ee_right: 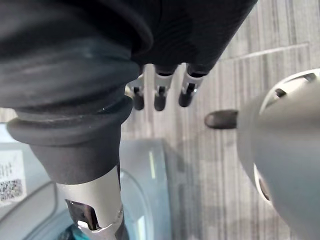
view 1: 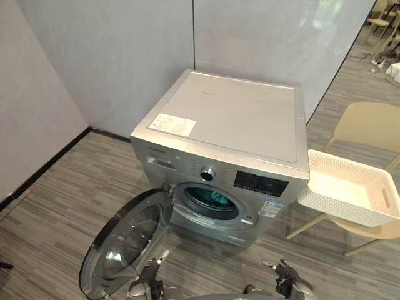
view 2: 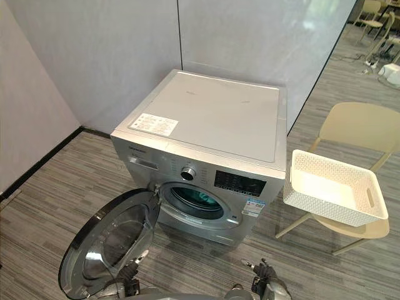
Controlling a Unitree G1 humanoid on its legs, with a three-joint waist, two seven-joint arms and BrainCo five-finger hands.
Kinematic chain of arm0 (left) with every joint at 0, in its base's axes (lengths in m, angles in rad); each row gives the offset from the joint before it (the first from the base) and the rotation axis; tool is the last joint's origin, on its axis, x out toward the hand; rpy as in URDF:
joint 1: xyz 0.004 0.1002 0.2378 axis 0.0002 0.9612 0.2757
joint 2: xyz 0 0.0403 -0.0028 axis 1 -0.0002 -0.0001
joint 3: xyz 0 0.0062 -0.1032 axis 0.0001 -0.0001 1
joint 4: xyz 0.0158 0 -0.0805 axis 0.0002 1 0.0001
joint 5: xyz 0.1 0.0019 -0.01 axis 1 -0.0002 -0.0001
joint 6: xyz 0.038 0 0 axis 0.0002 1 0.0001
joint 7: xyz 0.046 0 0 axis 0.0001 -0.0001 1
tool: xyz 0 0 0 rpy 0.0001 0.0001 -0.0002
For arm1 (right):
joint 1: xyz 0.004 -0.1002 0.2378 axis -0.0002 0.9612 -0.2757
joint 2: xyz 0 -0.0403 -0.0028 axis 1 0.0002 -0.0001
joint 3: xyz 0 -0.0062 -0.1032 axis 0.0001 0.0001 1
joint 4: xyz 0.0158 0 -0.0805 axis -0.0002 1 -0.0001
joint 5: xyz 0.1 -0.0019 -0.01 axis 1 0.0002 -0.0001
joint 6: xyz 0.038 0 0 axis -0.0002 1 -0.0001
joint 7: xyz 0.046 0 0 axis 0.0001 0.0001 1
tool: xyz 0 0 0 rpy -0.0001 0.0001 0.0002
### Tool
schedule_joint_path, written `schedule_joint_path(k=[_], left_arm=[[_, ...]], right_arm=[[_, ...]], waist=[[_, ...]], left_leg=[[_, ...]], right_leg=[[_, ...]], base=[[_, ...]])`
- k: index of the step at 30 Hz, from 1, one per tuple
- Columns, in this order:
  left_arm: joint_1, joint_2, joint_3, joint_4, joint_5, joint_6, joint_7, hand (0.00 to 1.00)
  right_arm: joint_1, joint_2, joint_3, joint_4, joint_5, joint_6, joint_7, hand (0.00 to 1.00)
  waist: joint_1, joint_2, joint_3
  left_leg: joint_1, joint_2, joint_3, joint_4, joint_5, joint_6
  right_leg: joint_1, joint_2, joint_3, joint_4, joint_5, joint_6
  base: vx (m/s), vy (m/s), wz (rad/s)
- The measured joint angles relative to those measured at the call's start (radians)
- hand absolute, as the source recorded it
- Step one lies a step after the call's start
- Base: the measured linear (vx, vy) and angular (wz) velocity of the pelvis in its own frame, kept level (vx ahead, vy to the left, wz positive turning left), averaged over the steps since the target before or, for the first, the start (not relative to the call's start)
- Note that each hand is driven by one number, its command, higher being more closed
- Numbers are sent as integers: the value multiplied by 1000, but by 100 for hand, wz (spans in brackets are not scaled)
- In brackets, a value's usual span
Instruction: Pick up the laundry basket with both hands and put the clothes into the washing machine.
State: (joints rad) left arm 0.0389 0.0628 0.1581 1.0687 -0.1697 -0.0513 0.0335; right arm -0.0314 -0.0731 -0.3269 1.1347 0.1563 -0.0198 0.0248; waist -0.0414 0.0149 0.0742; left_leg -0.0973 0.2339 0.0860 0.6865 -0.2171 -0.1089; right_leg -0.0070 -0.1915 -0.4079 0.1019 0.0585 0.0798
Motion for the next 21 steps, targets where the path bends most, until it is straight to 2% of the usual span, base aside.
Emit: schedule_joint_path(k=[1,2,3,4,5,6,7,9,11,13,15,16,17,19,20,21], left_arm=[[-1,-9,9,1,-66,6,5,0],[-3,-21,8,1,-109,8,5,0],[-3,-22,8,0,-110,8,4,0],[-5,-18,5,-4,-111,7,2,0],[-9,-12,0,-5,-111,6,1,0],[-3,12,-1,-8,-106,4,1,0],[-1,33,-4,-12,-93,4,1,0],[1,49,-12,-16,-73,3,1,0],[13,60,-12,-15,-36,3,4,0],[22,68,-10,3,26,3,10,0],[26,65,-2,22,61,4,11,0],[22,63,1,36,75,4,11,0],[21,64,3,41,80,4,11,0],[13,63,3,41,95,4,10,0],[3,57,4,41,101,4,10,0],[-1,62,3,39,102,4,9,0]], right_arm=[[2,-1,-17,13,1,0,0,0],[7,-13,-24,31,1,4,-2,0],[11,-14,-29,31,0,6,-2,0],[26,-10,-36,37,0,9,-1,0],[26,5,-36,50,0,11,-1,0],[28,24,-36,61,1,24,-2,0],[30,33,-35,61,2,26,-2,0],[29,37,-31,61,12,26,-2,0],[19,36,-17,59,24,24,-5,0],[19,36,-15,54,33,20,-4,0],[20,36,-16,48,33,19,-4,0],[26,33,-15,47,32,19,-4,0],[25,32,-13,47,31,19,-4,0],[24,26,-3,38,31,23,-3,0],[13,32,0,11,31,22,-4,0],[20,38,-3,-2,31,19,-2,0]], waist=[[-4,10,2],[-6,38,3],[-6,44,0],[-15,50,-6],[-16,32,-4],[-7,-7,-20],[-8,-31,-29],[1,-46,-32],[4,-46,-32],[5,-59,-38],[2,-50,-38],[0,-41,-39],[1,-41,-37],[2,-41,-40],[-4,-13,-18],[-3,-16,-8]], left_leg=[[-1,3,-33,1,-64,-8],[-5,11,-48,-14,-142,-5],[-5,9,-50,-26,-156,-5],[4,-8,-62,-108,-220,23],[-2,-33,-59,-114,-215,25],[-19,-67,-58,-146,-196,30],[-52,-83,-56,-144,-195,37],[-83,-102,-42,-141,-194,37],[-98,-110,-12,-152,-184,48],[-63,-120,28,-238,-136,53],[-6,-116,55,-333,-91,48],[18,-114,59,-371,-63,57],[32,-113,65,-389,-50,62],[76,-116,96,-465,7,73],[96,-87,104,-492,21,90],[113,-83,100,-495,21,90]], right_leg=[[-2,8,-29,-2,1,3],[-1,15,-50,-2,8,16],[-1,15,-55,-3,11,20],[-3,8,-78,-10,22,41],[-9,-9,-80,-12,30,48],[-23,-37,-80,-21,36,39],[-43,-47,-71,-29,58,13],[-76,-60,-42,-39,91,-3],[-118,-68,-8,-39,110,-8],[-147,-75,22,-40,161,-10],[-151,-67,19,-36,204,-38],[-156,-56,19,-22,224,-62],[-158,-55,22,-12,233,-70],[-160,-46,43,-38,313,-63],[-215,-29,87,223,125,-53],[-234,-15,116,352,53,-45]], base=[[-223,223,44],[-197,222,41],[-198,259,57],[-166,212,45],[-189,201,44],[-164,119,23],[-145,80,19],[-101,50,-1],[-40,25,-35],[67,-5,-39],[155,5,-23],[165,36,-17],[129,47,-15],[133,31,-13],[114,6,-2],[124,-49,7]])
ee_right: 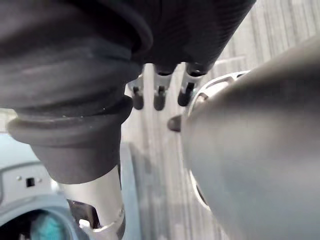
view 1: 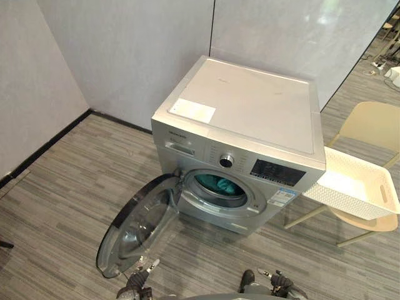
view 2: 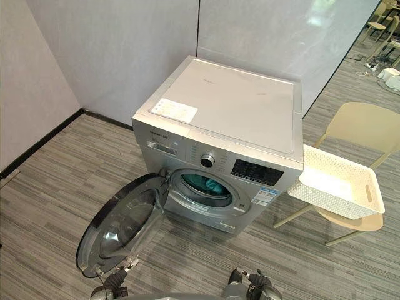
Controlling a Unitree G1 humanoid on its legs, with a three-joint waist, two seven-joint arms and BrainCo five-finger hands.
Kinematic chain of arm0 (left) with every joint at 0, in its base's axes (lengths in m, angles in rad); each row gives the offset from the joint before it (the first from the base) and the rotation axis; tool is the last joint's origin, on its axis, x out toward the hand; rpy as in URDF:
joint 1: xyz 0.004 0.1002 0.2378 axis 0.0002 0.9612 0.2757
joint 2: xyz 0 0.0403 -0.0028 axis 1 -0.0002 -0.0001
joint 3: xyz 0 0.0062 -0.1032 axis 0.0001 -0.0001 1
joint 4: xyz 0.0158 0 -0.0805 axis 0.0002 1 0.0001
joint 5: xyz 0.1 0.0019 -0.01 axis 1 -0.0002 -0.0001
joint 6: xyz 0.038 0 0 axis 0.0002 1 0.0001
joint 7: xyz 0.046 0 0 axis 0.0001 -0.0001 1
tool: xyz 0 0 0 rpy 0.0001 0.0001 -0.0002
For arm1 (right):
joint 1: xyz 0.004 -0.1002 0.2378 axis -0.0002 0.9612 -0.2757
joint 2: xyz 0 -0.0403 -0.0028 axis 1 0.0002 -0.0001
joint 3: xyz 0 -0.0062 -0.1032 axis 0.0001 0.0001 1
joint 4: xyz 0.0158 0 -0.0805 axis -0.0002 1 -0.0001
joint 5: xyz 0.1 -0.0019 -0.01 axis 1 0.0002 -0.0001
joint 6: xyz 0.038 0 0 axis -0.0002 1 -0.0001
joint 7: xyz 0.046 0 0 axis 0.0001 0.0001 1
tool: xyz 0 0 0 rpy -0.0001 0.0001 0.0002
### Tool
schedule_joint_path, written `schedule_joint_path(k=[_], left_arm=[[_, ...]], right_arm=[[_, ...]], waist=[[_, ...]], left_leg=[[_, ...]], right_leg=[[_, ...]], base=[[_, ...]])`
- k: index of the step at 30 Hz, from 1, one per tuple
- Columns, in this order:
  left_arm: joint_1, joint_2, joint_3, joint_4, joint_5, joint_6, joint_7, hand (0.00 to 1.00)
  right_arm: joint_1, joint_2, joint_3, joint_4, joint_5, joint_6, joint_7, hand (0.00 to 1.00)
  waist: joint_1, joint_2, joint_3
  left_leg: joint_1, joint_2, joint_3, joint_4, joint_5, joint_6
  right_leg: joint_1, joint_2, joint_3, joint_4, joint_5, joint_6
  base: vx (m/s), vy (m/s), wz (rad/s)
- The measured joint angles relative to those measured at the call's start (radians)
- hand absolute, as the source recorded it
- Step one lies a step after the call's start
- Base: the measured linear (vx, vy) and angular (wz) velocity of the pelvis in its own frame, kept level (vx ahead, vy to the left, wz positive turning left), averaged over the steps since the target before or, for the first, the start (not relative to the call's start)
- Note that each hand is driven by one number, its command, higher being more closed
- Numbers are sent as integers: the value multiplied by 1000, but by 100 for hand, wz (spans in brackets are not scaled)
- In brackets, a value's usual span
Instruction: Pick up the laundry basket with both hands and put the clothes into the washing machine.
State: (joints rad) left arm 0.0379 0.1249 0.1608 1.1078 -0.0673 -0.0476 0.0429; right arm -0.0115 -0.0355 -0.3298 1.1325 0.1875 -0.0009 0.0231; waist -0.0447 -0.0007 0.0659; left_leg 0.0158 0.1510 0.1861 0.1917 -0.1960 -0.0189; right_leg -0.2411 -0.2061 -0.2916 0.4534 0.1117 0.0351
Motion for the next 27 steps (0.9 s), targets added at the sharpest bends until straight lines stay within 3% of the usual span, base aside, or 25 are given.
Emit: schedule_joint_path(k=[1,2,4,6,8,10,14,18,21,23,24,25,26,27], left_arm=[[-2,11,1,2,1,3,1,0],[4,12,1,2,2,5,1,0],[5,-4,0,2,1,6,1,0],[-7,-8,1,2,-3,7,1,0],[-8,-29,1,2,-10,7,1,0],[-9,-64,-1,0,-41,4,1,0],[-21,-87,-17,-1,-59,-5,0,0],[-21,-97,-46,-54,-54,-11,3,0],[-8,-115,-50,-108,-49,-21,7,0],[5,-122,-50,-139,-70,-21,13,0],[17,-122,-50,-171,-85,-21,22,0],[31,-120,-49,-242,-112,-22,31,0],[32,-119,-49,-268,-119,-24,33,0],[47,-121,-45,-340,-122,-24,39,0]], right_arm=[[18,12,-14,-6,1,1,4,0],[20,18,-13,-8,3,1,3,0],[21,19,-12,1,6,-2,4,0],[23,25,-7,22,-1,-3,6,0],[6,23,-4,30,-6,-6,4,0],[-3,4,39,30,-32,-19,3,0],[-12,-2,86,29,-31,-36,1,0],[-20,-4,124,26,-32,-41,1,0],[-24,-25,141,9,-33,-40,0,0],[-17,-33,130,-15,-33,-41,-4,0],[-8,-33,118,-22,-32,-41,-5,0],[15,-30,109,-25,-31,-40,-7,0],[22,-32,102,-25,-31,-39,-7,0],[30,-36,90,-28,-31,-37,-12,0]], waist=[[3,-14,-3],[3,-25,-6],[1,-30,-10],[6,-48,-21],[7,-45,-19],[11,-20,-21],[19,-13,-14],[29,-10,26],[36,30,52],[35,50,55],[34,48,54],[33,19,49],[34,21,51],[34,45,48]], left_leg=[[17,4,-10,1,0,0],[18,-3,-22,-4,2,-4],[10,-32,-52,-24,14,-17],[-14,-52,-62,-45,38,-27],[-24,-57,-63,-64,56,-38],[-16,-42,-58,-97,90,-55],[-21,-11,-71,-85,98,-66],[-86,-14,-76,70,95,-70],[-124,13,-79,123,71,-75],[-125,26,-58,88,30,-57],[-124,24,-29,63,30,-57],[-120,24,34,48,35,-52],[-134,32,36,77,34,-49],[-143,65,21,117,31,-47]], right_leg=[[1,48,35,85,-82,2],[41,81,49,53,-126,-13],[94,84,77,-62,-173,21],[141,83,69,-206,-195,-1],[188,93,71,-340,-182,16],[226,122,72,-437,-127,3],[234,151,62,-442,-117,-7],[252,135,42,-424,-117,-7],[246,135,34,-418,-125,-1],[240,137,22,-413,-123,3],[237,129,21,-422,-117,8],[218,94,20,-438,-108,18],[212,87,23,-436,-108,18],[202,85,21,-421,-106,20]], base=[[78,-59,14],[55,-75,19],[1,-53,37],[25,-119,21],[-24,-153,4],[-57,-121,-5],[-95,-110,2],[-163,-19,20],[-195,32,9],[-168,47,20],[-133,56,36],[-65,41,33],[-47,101,25],[-8,117,5]])
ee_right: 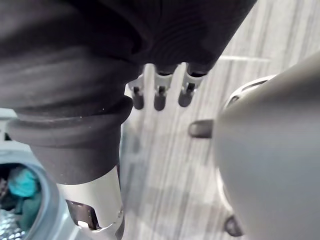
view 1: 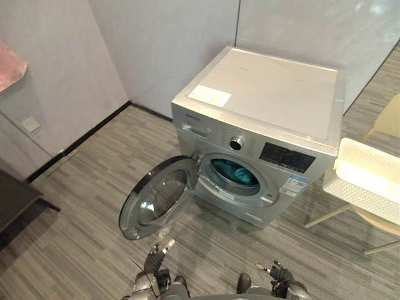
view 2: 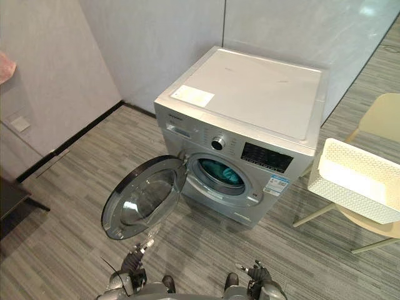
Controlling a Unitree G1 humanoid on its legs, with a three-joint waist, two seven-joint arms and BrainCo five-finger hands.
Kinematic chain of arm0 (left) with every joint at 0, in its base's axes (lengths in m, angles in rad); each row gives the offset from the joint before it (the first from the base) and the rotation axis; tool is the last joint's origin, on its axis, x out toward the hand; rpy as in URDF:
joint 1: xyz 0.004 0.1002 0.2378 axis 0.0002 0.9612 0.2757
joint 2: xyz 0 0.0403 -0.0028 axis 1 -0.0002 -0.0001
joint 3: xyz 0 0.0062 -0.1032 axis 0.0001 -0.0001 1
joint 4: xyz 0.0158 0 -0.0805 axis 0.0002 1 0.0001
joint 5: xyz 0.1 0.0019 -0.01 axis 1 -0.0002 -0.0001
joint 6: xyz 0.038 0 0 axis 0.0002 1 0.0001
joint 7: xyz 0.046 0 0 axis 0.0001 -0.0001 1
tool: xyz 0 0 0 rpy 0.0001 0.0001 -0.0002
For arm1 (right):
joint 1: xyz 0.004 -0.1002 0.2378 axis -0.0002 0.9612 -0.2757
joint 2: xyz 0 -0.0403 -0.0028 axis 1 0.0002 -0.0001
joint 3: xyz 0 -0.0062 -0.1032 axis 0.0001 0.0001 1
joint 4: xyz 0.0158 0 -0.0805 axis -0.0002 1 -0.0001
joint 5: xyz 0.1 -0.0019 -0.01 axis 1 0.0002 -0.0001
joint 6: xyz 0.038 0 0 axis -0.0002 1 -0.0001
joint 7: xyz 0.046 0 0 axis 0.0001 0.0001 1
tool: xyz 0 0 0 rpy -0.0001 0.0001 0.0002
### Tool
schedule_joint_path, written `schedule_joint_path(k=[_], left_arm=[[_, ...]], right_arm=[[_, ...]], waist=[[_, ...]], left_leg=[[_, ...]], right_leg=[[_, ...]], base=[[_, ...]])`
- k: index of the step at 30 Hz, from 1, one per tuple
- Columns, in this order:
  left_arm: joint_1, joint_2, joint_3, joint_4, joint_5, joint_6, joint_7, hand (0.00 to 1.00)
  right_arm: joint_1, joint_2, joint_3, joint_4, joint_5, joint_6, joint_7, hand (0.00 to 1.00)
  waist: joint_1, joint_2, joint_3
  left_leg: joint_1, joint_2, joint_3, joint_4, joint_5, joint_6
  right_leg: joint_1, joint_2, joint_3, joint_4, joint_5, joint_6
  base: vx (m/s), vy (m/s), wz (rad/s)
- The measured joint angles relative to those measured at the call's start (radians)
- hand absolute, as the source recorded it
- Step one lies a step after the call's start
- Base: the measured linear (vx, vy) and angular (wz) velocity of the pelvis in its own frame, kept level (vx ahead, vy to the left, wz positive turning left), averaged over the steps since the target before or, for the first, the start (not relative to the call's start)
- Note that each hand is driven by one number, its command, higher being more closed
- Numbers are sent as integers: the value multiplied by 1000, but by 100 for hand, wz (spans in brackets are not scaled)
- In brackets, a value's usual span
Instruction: Pick up the laundry basket with both hands and put the clothes into the washing machine.
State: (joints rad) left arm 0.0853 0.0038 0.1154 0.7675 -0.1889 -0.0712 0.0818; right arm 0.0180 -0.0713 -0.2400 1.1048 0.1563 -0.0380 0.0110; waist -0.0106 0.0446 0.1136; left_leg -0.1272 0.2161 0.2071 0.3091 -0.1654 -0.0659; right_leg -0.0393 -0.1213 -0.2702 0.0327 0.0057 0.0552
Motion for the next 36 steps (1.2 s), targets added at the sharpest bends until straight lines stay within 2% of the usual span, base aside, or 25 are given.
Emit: schedule_joint_path(k=[1,2,4,7,11,13,15,19,25,29,31,34,36], left_arm=[[16,-4,2,-51,0,0,6,0],[32,-7,10,-140,-8,-2,14,0],[54,2,18,-339,-37,-19,32,0],[49,9,42,-490,-37,-44,35,0],[40,38,40,-585,-33,-55,41,0],[36,56,41,-652,-21,-59,53,0],[18,84,45,-665,8,-70,55,0],[-5,150,113,-665,53,-73,84,0],[-166,306,285,-384,21,-69,141,0],[-309,420,290,-171,-15,-61,141,0],[-431,501,290,15,-55,-55,139,0],[-557,548,286,202,-129,-43,135,0],[-576,536,277,261,-157,-34,127,0]], right_arm=[[7,-13,-10,-9,7,1,-5,0],[12,-26,-30,-19,8,-2,-12,0],[30,-37,-47,-14,7,0,-13,0],[27,-46,-66,15,-3,3,-13,0],[23,-39,-86,24,-10,4,-12,0],[7,-33,-85,27,-9,4,-11,0],[0,-31,-82,25,-9,3,-7,0],[0,-14,-54,14,-11,2,0,0],[11,-14,-14,-28,-14,2,37,0],[12,-28,-16,-54,-14,2,39,0],[10,-31,-16,-70,-12,-1,39,0],[9,-32,-14,-71,-10,-2,39,0],[10,-32,-11,-68,-9,-2,37,0]], waist=[[-1,21,-3],[-8,51,-8],[-5,41,-18],[-12,41,-35],[-18,52,-58],[-24,49,-59],[-24,45,-61],[-27,-1,-84],[-27,-66,-87],[-28,-94,-54],[-29,-121,-28],[-32,-155,2],[-43,-168,14]], left_leg=[[11,19,-18,-12,-1,0],[17,38,-26,-33,5,-44],[18,-16,-47,-46,3,-30],[18,-61,-70,-86,30,-17],[62,-106,-96,-209,102,-21],[107,-113,-91,-303,143,-23],[133,-115,-74,-346,155,-23],[145,-127,-16,-377,155,-23],[52,-132,36,-380,167,-12],[-9,-124,40,-376,178,-15],[-39,-119,48,-366,178,-16],[-60,-111,69,-361,178,-16],[-60,-111,83,-361,178,-16]], right_leg=[[-1,8,-3,4,4,8],[5,15,-8,-4,20,27],[32,-14,2,-46,49,45],[38,-49,-27,-54,53,48],[41,-74,-75,-56,56,50],[50,-76,-84,-64,57,50],[51,-77,-79,-67,57,49],[19,-91,-33,-80,64,59],[-83,-90,3,-127,113,67],[-146,-83,12,-129,125,61],[-177,-82,25,-128,133,57],[-212,-73,42,-128,154,47],[-221,-74,55,-128,158,48]], base=[[-5,195,9],[13,167,15],[55,179,32],[69,88,39],[172,27,37],[99,-12,11],[81,0,-17],[41,20,-32],[-20,-3,-21],[-45,-28,-5],[-22,-7,-9],[-4,-6,-20],[19,12,-23]])
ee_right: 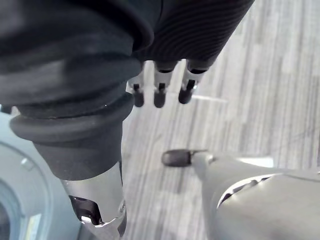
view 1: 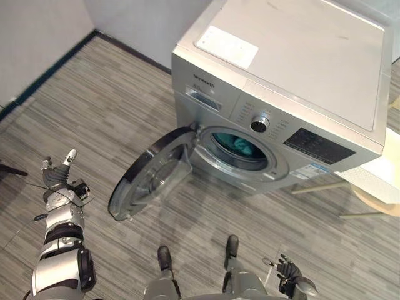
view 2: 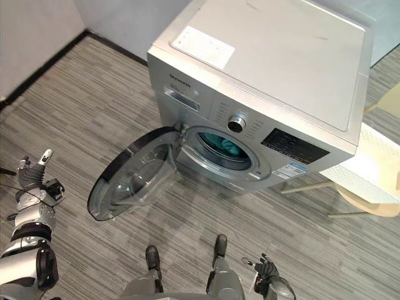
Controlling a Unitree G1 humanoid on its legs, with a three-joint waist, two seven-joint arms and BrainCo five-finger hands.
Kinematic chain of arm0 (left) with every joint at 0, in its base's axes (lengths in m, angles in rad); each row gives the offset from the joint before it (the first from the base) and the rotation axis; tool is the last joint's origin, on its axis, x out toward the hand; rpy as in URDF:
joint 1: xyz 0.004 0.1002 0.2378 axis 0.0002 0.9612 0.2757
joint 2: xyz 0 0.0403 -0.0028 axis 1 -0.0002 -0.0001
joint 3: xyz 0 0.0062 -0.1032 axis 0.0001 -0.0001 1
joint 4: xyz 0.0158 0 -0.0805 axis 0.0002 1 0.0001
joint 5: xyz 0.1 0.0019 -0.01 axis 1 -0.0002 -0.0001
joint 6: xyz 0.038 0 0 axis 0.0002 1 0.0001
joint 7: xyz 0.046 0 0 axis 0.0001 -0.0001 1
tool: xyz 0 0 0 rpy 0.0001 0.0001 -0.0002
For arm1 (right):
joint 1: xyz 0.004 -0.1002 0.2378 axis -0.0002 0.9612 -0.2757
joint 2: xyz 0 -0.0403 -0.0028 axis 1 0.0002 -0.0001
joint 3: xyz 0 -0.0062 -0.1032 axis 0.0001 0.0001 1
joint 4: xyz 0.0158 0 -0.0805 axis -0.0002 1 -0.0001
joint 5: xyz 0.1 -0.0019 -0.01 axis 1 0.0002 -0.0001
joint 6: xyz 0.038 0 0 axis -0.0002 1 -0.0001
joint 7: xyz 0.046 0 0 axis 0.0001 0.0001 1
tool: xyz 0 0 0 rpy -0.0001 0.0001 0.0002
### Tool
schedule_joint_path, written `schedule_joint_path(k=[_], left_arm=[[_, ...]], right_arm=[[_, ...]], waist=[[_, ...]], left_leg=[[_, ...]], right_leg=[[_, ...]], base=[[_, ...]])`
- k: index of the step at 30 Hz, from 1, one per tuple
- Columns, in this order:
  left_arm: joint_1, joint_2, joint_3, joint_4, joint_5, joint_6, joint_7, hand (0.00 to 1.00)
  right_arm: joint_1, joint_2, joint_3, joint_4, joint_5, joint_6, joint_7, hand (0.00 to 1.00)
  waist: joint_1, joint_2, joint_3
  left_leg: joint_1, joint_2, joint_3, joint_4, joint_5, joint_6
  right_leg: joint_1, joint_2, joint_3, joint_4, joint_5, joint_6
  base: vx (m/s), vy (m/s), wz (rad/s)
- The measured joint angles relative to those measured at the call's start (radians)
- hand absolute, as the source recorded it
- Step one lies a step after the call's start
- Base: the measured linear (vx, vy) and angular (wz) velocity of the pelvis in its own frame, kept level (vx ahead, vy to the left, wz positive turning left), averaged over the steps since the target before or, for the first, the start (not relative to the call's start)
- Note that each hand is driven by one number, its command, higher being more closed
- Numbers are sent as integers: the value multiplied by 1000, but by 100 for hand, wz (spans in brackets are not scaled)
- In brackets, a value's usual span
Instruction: Pick up the laundry basket with both hands and put the clothes into the washing machine.
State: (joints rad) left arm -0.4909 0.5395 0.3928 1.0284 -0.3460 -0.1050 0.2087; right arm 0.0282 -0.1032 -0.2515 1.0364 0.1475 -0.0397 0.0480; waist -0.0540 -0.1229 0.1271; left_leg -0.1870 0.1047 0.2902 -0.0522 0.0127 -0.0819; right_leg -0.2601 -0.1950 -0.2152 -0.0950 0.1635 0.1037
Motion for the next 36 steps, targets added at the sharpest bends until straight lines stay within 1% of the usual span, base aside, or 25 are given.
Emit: schedule_joint_path(k=[3,4,6,7,8,9,10,11,13,14,15,16,17,18,19,21,22,23,25,26,27,29,33,34,36], left_arm=[[11,-72,-39,33,-8,21,-18,0],[37,-131,-86,28,29,17,-15,0],[81,-167,-154,-8,75,15,-15,0],[121,-212,-239,-40,128,13,-14,0],[141,-237,-306,-51,145,12,-13,0],[150,-249,-358,-52,165,15,-14,0],[159,-288,-535,-52,220,32,-18,0],[159,-307,-603,-52,233,41,-19,0],[158,-384,-735,-54,252,51,-32,0],[159,-388,-845,-78,285,52,-43,0],[159,-388,-909,-97,295,52,-54,0],[159,-391,-1036,-152,300,50,-76,0],[156,-400,-1090,-188,300,47,-85,0],[146,-435,-1171,-241,300,29,-117,0],[121,-489,-1215,-264,299,14,-142,0],[73,-566,-1247,-288,281,-5,-179,0],[40,-599,-1250,-294,270,-23,-191,0],[25,-614,-1249,-294,256,-31,-193,0],[-21,-640,-1246,-294,210,-38,-206,0],[-22,-640,-1243,-294,196,-38,-207,0],[-15,-636,-1225,-293,183,-38,-207,0],[17,-606,-1185,-285,180,-36,-208,0],[99,-550,-1098,-275,182,-31,-208,0],[131,-531,-1060,-265,185,-28,-209,0],[174,-503,-995,-240,193,-22,-209,0]], right_arm=[[0,1,38,-1,2,0,1,0],[0,6,59,-2,8,0,2,0],[-1,8,68,-3,8,-1,2,0],[-6,9,74,-3,10,-1,1,0],[-12,16,76,-3,10,0,1,0],[-17,21,80,-3,10,0,0,0],[-26,35,95,-14,11,-1,0,0],[-25,42,99,-29,11,-2,-1,0],[-23,62,114,-77,42,-9,-3,0],[-22,71,120,-91,52,-15,-3,0],[-21,72,126,-95,58,-19,-4,0],[-19,73,128,-102,74,-24,-5,0],[-18,72,127,-105,82,-26,-6,0],[-14,68,127,-115,89,-27,-13,0],[-9,60,126,-120,91,-30,-22,0],[12,45,100,-118,91,-29,-26,0],[36,30,76,-117,89,-27,-29,0],[48,23,61,-117,87,-24,-31,0],[95,1,4,-103,87,-18,-47,0],[101,-3,-11,-91,87,-16,-48,0],[103,-3,-35,-65,86,-11,-48,0],[106,10,-72,-35,85,0,-47,0],[123,38,-115,-13,85,6,-44,0],[123,41,-115,-2,86,7,-43,0],[124,44,-117,0,86,7,-42,0]], waist=[[-15,-5,6],[-19,-5,7],[-17,5,13],[-13,20,22],[-13,25,23],[-12,25,23],[-15,25,23],[-17,25,23],[-23,25,23],[-33,25,23],[-39,25,23],[-48,25,22],[-51,26,22],[-67,29,20],[-95,37,17],[-127,57,6],[-146,82,0],[-154,94,-4],[-163,140,-13],[-165,148,-18],[-175,157,-21],[-180,160,-20],[-174,163,-22],[-172,166,-24],[-152,173,-30]], left_leg=[[-1,0,20,0,-1,-1],[3,0,31,0,-1,-1],[13,0,46,1,-3,-3],[18,-2,49,4,-3,-4],[19,-4,52,9,-3,-4],[19,-6,56,14,-4,-4],[21,-11,63,21,-6,-7],[22,-13,66,21,-6,-6],[23,-21,77,20,-12,-5],[31,-22,88,20,-13,-5],[41,-22,100,20,-16,-6],[66,-20,130,20,-25,-9],[80,-20,149,21,-32,-5],[101,-19,184,24,-41,-3],[115,-19,209,30,-50,-9],[134,-13,253,33,-59,-15],[149,-5,273,33,-64,-17],[155,-1,284,32,-64,-18],[168,19,301,32,-71,-27],[168,23,302,32,-71,-27],[171,32,301,31,-66,-34],[191,44,297,24,-61,-42],[199,52,258,24,-60,-43],[199,52,243,24,-60,-43],[197,50,229,23,-59,-43]], right_leg=[[-13,-1,20,4,1,0],[-16,0,28,7,1,0],[-16,-1,35,13,1,0],[-16,-4,37,26,0,0],[-16,-9,38,32,0,0],[-16,-12,39,35,0,0],[-17,-18,44,43,0,0],[-17,-20,47,44,0,0],[-24,-26,57,48,0,1],[-24,-26,69,54,-2,5],[-24,-23,82,59,-4,7],[-21,-16,111,63,-4,8],[-21,-15,127,65,-4,8],[-21,-12,164,65,-4,8],[-23,-8,193,64,-6,13],[-25,6,233,57,-8,30],[-24,19,252,56,-8,32],[-24,24,258,56,-9,33],[-22,50,275,54,-9,33],[-22,54,274,52,-9,33],[-14,61,268,45,-9,33],[15,72,253,34,-9,32],[74,67,203,0,-8,31],[83,65,187,-3,-9,30],[84,60,171,-3,-9,30]], base=[[29,2,-16],[31,-5,-15],[18,-5,-15],[2,2,-6],[0,0,0],[-40,21,0],[-49,25,-2],[-58,28,-4],[-75,28,-10],[-93,22,-19],[-90,6,-46],[-59,-3,-58],[-74,0,-88],[-72,-11,-88],[-64,-19,-88],[-36,-59,-72],[-13,-77,-60],[5,-89,-57],[11,-111,-35],[14,-131,-5],[13,-129,5],[1,-85,11],[-29,-57,34],[9,-31,32],[21,-27,24]])
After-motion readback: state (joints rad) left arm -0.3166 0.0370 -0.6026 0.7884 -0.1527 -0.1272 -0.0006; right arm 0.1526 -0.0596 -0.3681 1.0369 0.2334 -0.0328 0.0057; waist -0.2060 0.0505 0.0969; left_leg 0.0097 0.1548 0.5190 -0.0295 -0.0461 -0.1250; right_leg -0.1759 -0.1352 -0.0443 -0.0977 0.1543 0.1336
